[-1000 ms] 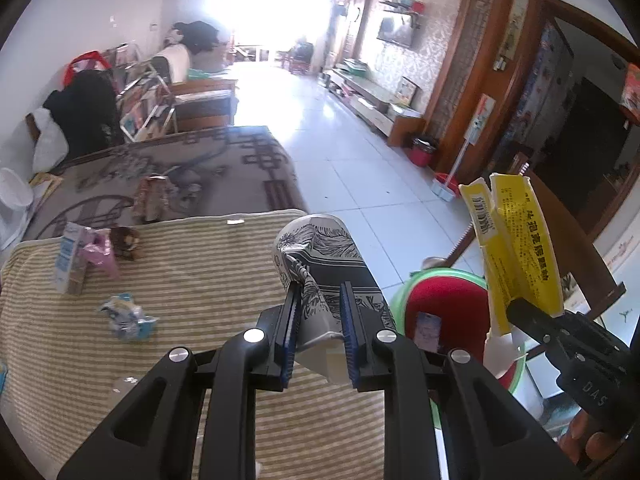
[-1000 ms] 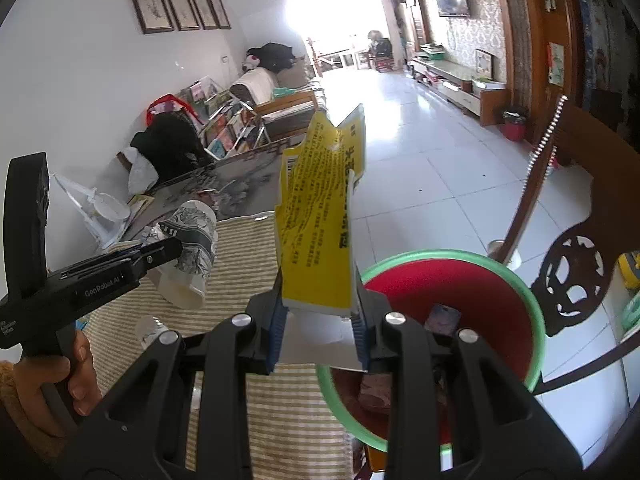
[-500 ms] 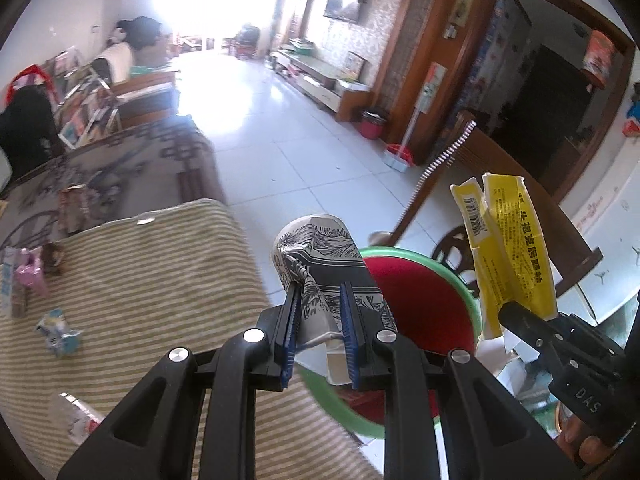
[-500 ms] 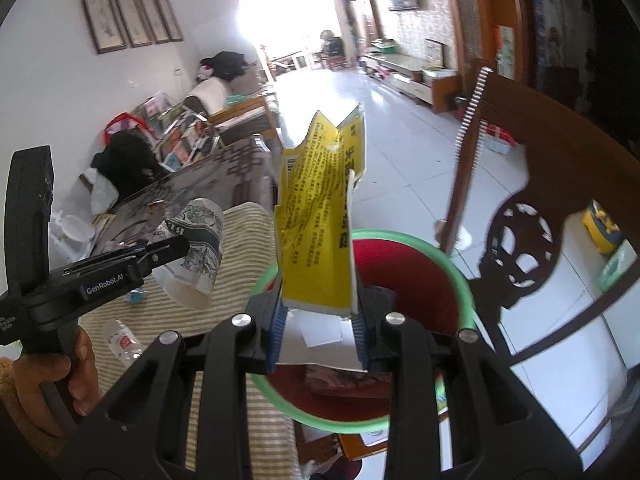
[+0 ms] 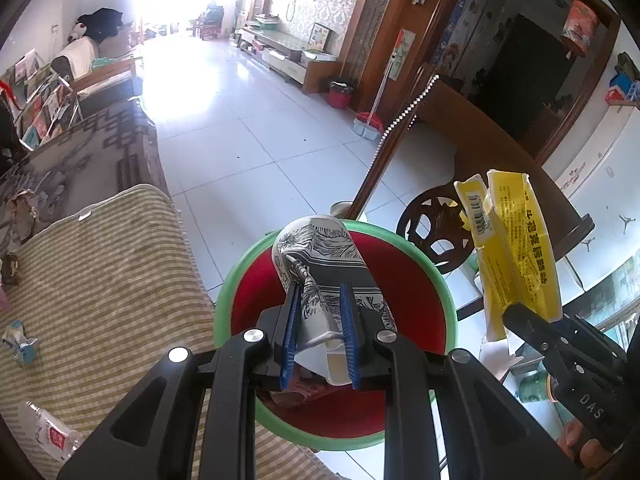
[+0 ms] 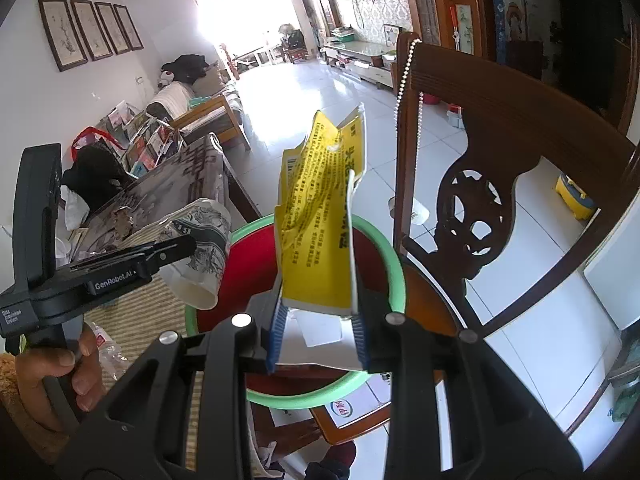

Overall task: Collect trash
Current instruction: 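Open both tools to drop the cup and wrapper into the red bin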

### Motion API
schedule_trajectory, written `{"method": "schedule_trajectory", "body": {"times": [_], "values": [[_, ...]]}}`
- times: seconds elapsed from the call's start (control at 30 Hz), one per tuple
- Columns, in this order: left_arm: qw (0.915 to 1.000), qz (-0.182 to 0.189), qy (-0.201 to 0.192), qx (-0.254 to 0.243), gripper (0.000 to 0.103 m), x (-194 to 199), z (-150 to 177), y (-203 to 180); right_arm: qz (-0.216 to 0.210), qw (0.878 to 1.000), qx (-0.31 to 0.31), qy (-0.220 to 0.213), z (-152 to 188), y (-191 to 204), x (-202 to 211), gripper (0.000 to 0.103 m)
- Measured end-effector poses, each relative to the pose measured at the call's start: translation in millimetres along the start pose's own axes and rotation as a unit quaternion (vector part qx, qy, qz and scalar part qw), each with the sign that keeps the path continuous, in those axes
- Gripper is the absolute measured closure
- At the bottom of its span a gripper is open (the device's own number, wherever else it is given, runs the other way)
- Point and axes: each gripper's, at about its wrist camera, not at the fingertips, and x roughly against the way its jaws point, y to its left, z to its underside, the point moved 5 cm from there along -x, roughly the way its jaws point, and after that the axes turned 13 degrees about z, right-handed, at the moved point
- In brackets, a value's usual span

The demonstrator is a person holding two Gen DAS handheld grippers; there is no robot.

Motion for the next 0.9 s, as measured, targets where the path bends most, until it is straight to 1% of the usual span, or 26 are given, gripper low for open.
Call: {"method": "schedule_trajectory", "body": {"times": [0.3, 0.5, 0.8, 0.83, 0.87, 0.9], "values": [[1.0000, 0.004, 0.005, -0.001, 0.085, -0.6, 0.2, 0.0, -0.002, 1.000, 0.005, 0.010, 1.6, 9.8, -4.1, 0.075], [1.0000, 0.005, -0.001, 0.000, 0.085, 4.7, -1.8, 4.6, -0.001, 1.000, 0.011, 0.016, 4.0, 16.1, -10.2, 0.075], [0.9998, 0.019, -0.001, 0.004, 0.084, 8.8, -1.6, 8.8, 0.006, 1.000, 0.013, 0.019, 7.4, 21.6, -14.2, 0.075], [0.9998, 0.021, 0.002, 0.002, 0.069, 7.6, -2.0, 8.7, 0.009, 1.000, 0.013, 0.020, 7.7, 22.4, -15.8, 0.074], [0.9998, 0.018, 0.008, 0.000, 0.056, 5.7, -1.5, 8.8, 0.012, 1.000, 0.012, 0.025, 8.0, 22.3, -18.5, 0.063], [0.9999, 0.015, 0.006, 0.000, 0.035, 6.3, -1.7, 9.2, 0.016, 0.999, 0.010, 0.030, 9.1, 22.4, -20.7, 0.051]]}}
